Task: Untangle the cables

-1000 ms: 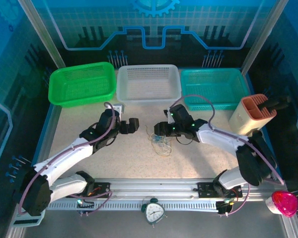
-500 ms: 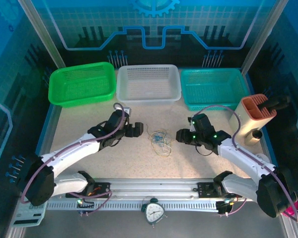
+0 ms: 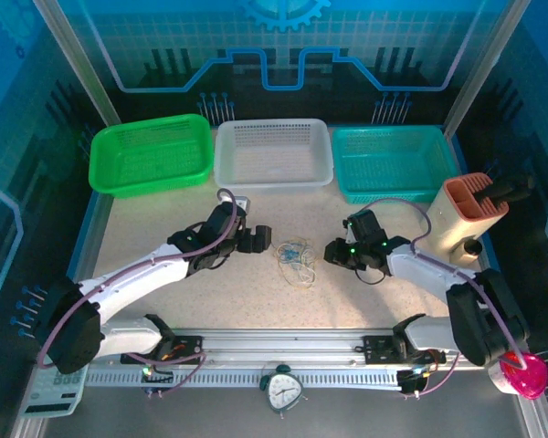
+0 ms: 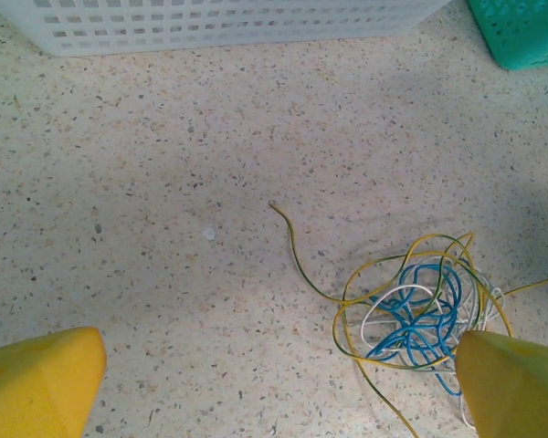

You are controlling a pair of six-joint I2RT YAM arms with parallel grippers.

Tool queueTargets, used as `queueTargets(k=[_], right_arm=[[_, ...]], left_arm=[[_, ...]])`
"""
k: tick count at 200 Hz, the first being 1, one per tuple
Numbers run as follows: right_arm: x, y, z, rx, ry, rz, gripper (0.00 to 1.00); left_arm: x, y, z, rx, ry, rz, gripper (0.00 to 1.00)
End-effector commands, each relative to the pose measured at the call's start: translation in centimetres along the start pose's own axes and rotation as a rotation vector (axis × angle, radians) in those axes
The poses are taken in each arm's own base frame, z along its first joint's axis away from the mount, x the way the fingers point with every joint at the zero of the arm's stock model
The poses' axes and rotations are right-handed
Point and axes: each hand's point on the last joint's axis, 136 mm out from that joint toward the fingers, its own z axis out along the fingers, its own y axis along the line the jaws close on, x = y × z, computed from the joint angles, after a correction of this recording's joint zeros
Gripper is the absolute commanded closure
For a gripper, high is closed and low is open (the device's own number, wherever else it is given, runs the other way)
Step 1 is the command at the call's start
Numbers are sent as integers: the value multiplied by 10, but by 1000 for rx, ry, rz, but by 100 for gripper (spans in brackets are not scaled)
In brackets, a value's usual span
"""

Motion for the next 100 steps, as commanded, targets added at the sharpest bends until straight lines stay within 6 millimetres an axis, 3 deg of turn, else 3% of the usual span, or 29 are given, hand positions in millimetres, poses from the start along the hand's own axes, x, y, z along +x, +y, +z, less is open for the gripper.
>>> queueTargets(k=[1,71,100], right_arm=[[-7,4,6,-35,-9,17,70],[-10,-2,12,-20,-10,32,71],[-9,-1,8,-24,-15,27,64]], left_arm=[[-7,-5,-2,-5,-10,-1,1],[-6,-7,-3,3,-13,6,1],[-8,-8,-4,8,-20,4,1]])
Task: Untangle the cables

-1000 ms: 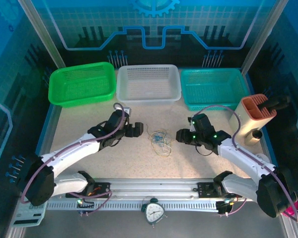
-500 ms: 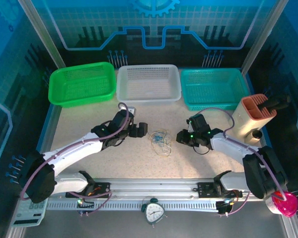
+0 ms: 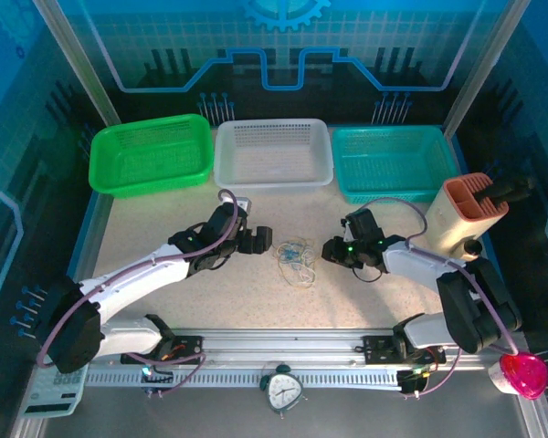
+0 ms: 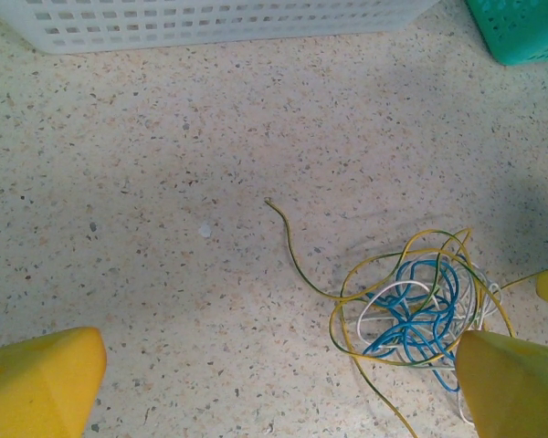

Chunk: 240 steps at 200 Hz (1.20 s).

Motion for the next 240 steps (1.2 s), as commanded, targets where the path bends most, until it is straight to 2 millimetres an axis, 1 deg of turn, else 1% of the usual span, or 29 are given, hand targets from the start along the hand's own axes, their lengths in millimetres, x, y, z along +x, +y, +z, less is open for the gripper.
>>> queueTargets(k=[1,21,36,58,118,178,240], right_arm=[[-3,2,-4,-20,-11,9,64],[-3,1,-14,-10,-34,-1,64],[-3,-4,-20,13,-49,-8,64],[-4,-10,-21,27,-55,2,64],[-6,-9,-8,12,-32,18,64],[-11,-4,4,-12,-13,20,64],[-16,3,7,-38,-13,15,66]], left_arm=[[-9,-6,-4,5,-23,-2,1],[-10,-6,-5,8,-27,-4,1],[-10,-7,-6,10,-30,-5,1],[-11,-7,-6,11,-34,-3,1],[-13,-8,-7,13,-39,-2,1],[-11,-7,-7,9,-37,4,1],[-10,-6,-5,7,-38,6,1]])
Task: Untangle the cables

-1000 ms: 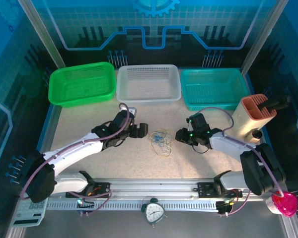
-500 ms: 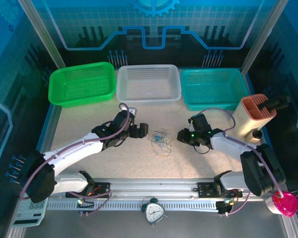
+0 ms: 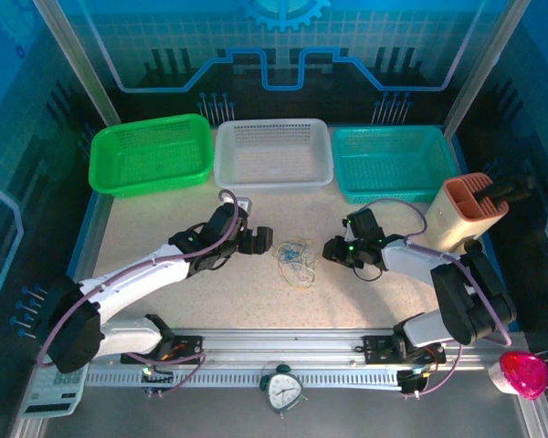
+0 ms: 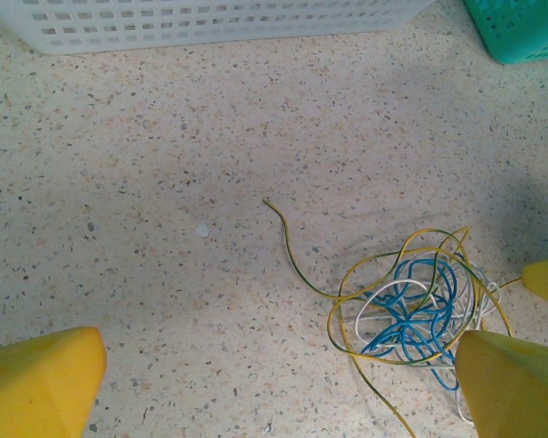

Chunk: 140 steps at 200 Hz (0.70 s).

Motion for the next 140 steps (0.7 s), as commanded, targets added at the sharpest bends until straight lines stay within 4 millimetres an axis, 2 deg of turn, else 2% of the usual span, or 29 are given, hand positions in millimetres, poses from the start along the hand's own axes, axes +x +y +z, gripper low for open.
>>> queueTargets(k=[1,64,76,88,97,115,140], right_arm=[[-12,11,-2,-38,-21,-5,66],[-14,10,6,-32,-11,-2,69],[-14,10,7,-36,-7,-3,76],[-17,14,6,-47,-11,-9,90],[-21,21,2,-66,-24,-22,100],[-32,40,-14,-114,-56,-42,100],[-45,74,-48,-166,-114,-108,100]], left_arm=[[-11,-5,-5,7,-37,2,1],[-7,-3,-3,3,-29,6,1],[-7,-3,-3,4,-31,4,1],[-7,-3,-4,6,-32,1,1],[-8,-4,-5,9,-35,0,1],[-11,-5,-9,15,-44,-3,1],[-16,-6,-15,24,-68,-5,1]])
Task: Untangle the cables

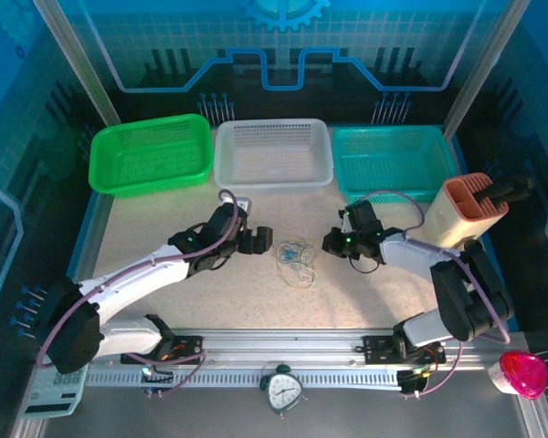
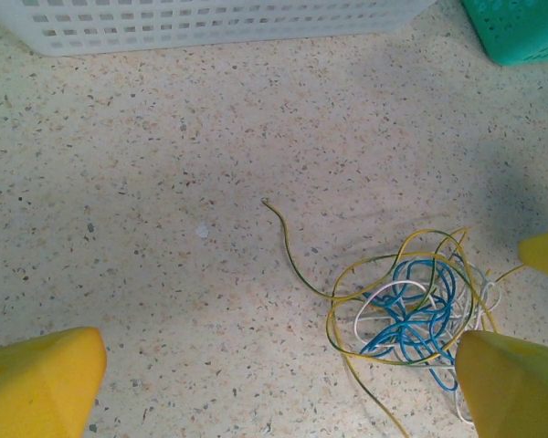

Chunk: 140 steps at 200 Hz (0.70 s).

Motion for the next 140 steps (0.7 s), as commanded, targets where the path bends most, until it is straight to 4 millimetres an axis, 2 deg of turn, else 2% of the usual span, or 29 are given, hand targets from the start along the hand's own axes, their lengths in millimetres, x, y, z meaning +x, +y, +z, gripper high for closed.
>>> queueTargets(k=[1,35,44,84,140], right_arm=[[-25,48,-36,-97,-79,-80,100],[-33,97,-70,-162,-119,-176,100],[-40,118,-83,-193,-143,-211,100],[-46,170,-114,-265,-183,-314,100],[-51,207,-143,-331,-229,-382,100]], left_arm=[[-15,-5,-13,19,-63,-4,1],[-22,0,-19,6,-82,3,1],[-25,0,-22,9,-86,-2,1],[-42,-1,-35,49,-126,-32,1],[-58,-4,-53,99,-190,-33,1]])
